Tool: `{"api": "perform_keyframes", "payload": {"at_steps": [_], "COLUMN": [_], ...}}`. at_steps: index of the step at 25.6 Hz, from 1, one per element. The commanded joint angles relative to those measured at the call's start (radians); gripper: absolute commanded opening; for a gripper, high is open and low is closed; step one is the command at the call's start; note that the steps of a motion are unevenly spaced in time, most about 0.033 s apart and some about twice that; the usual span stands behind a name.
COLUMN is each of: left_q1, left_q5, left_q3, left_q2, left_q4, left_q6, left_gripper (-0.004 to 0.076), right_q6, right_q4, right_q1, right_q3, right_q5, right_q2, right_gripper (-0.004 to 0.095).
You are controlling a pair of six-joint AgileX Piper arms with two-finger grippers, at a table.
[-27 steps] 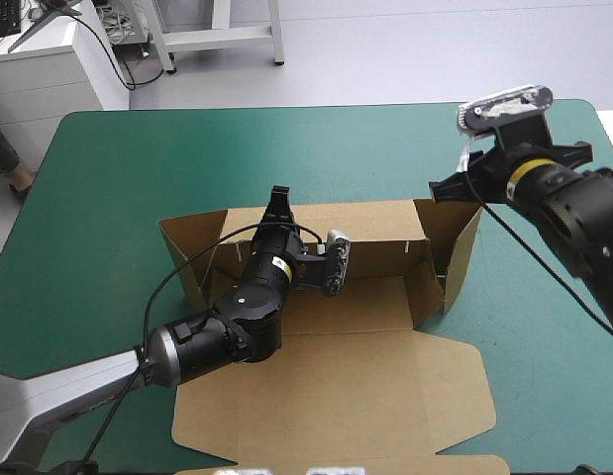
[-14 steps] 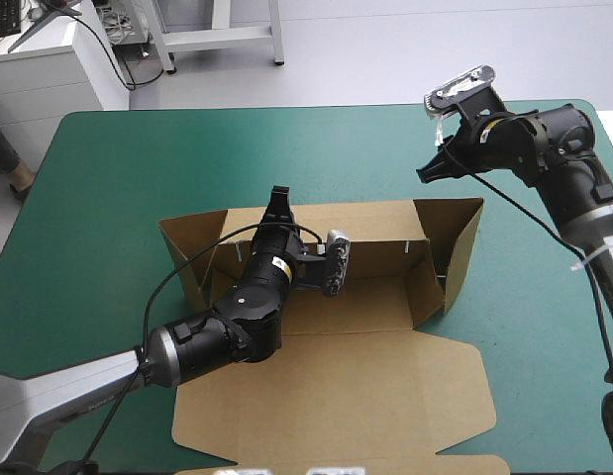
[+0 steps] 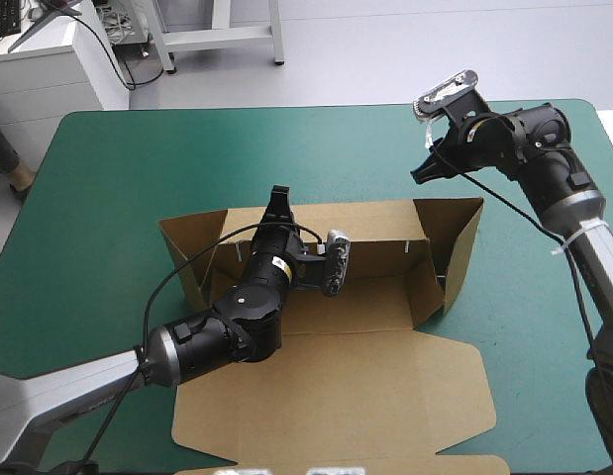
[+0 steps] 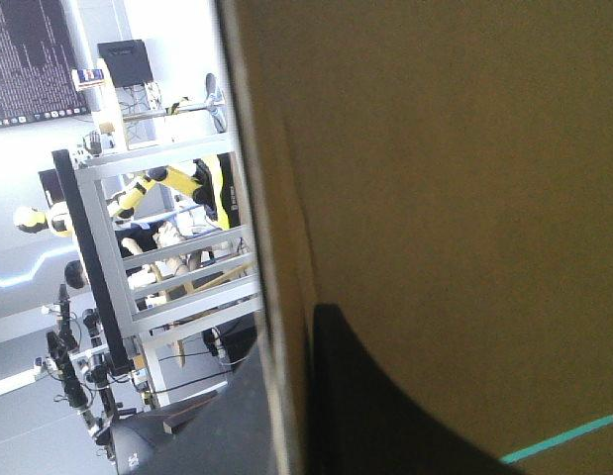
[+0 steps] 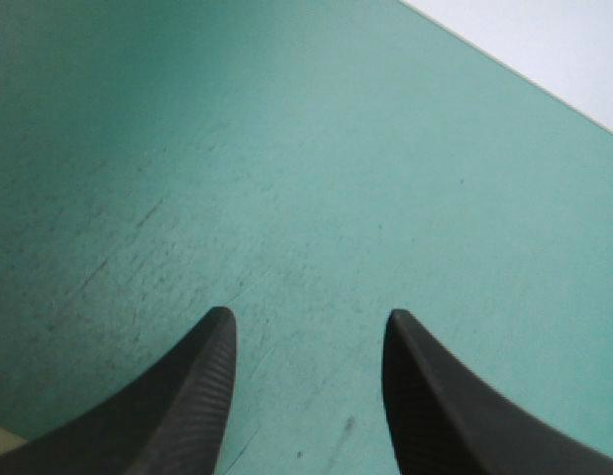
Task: Fold the box
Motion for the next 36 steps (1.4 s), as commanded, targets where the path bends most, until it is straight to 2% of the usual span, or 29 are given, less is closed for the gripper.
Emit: {"api": "perform_keyframes", "payload": {"at_steps": [1, 8, 12, 15, 17, 20, 26, 32, 36], "left_q1": [-0.008, -0.008, -0.008, -0.008, -0.008, -0.008, -0.008, -0.008, -0.008], "left_q5": [-0.035, -0.038, -0.037, -0.037, -0.039, -0.046, -0.046, -0.046, -0.065], "left_q3": [-0.012, -0.012, -0.012, -0.012, -0.012, -0.012, -0.012, -0.012, -0.012], "left_q2": [-0.028, -0.028, -0.028, -0.028, -0.028, -0.028, -0.028, -0.028, -0.028], "left_q4": [-0.005, -0.007, -0.007, -0.007, -0.007, -0.007, -0.007, -0.007, -0.005], "left_q6": [0.002, 0.002, 0.002, 0.002, 0.002, 0.002, -0.009, -0.009, -0.009], "left_gripper": [-0.0008, -0.0008, -0.0008, -0.0008, -0.0008, -0.0008, -0.0008, -0.0008, -0.0008], "right_q6": [-0.013, -0.033, -0.097, -0.193, -0.248, -0.284, -0.278, -0.315, -0.395], "right_q4": [-0.016, 0.028, 0.197, 0.389, 0.465, 0.482, 0.491, 0.495, 0.59], "right_q1": [-0.007, -0.049, -0.138, -0.204, -0.228, -0.236, -0.234, -0.234, -0.234], "right_q3": [-0.033, -0.033, -0.033, -0.033, -0.033, -0.033, 0.037, 0.246, 0.364], "right_q5": [0.008, 0.045, 0.102, 0.18, 0.25, 0.347, 0.347, 0.345, 0.334], "right_q2": [-0.011, 0.018, 0.037, 0.047, 0.05, 0.055, 0.036, -0.091, -0.192], "right_gripper": [0.0509, 0.0537, 0.0537, 0.0536, 0.0537, 0.0536, 0.0508, 0.0501, 0.0495]}}
